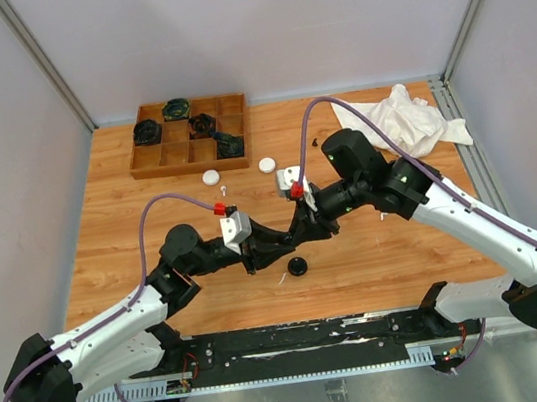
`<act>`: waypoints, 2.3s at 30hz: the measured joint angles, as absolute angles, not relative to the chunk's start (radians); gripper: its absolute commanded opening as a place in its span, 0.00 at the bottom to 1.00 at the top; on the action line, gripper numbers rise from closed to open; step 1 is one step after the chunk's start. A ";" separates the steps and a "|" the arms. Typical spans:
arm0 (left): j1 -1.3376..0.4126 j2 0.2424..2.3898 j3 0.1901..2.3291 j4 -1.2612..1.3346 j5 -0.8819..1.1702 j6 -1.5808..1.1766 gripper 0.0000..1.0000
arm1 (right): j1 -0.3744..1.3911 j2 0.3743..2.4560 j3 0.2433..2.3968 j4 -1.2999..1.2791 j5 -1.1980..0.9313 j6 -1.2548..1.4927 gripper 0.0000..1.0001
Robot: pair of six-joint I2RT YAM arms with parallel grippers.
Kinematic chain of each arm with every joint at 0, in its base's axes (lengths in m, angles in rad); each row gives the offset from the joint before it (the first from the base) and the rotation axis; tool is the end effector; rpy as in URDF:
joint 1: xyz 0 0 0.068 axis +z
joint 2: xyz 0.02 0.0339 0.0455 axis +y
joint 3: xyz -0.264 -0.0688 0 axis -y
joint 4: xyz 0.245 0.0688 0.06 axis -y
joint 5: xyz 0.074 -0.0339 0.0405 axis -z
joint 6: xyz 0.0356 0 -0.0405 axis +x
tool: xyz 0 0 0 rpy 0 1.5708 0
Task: Insert the wireless bluetooth earbuds into the charging case
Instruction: Open the charging case, then pick up the earbud from the center of the board.
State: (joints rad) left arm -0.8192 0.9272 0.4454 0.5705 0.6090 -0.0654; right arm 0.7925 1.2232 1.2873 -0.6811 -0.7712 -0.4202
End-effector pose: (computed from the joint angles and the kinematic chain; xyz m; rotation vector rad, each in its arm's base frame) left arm 0.1280 -0.1668 0.2735 1.0481 1.2250 -1.1463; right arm 0.1592 0.1968 0.3797 -1.5780 1.4929 1.0514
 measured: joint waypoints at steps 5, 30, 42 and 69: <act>-0.819 0.925 0.423 0.602 0.612 -0.019 0.00 | 0.801 1.223 1.287 -0.680 -0.736 -0.422 0.26; -0.815 0.890 0.235 0.834 0.529 -0.025 0.00 | 0.777 1.154 1.233 -0.519 -0.432 -0.338 0.57; -0.805 1.072 0.067 1.229 0.355 -0.106 0.00 | 0.511 1.284 1.139 -0.484 -0.344 -0.152 0.64; -0.767 1.252 0.041 1.446 0.343 -0.090 0.00 | 0.381 1.959 1.446 -0.619 -0.218 -0.224 0.44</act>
State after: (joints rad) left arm -0.7673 1.2518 0.0414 1.4456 0.3431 -0.0898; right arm 0.3809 1.9591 1.4464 -0.6193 -0.2180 -0.2245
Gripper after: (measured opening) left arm 0.298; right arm 0.457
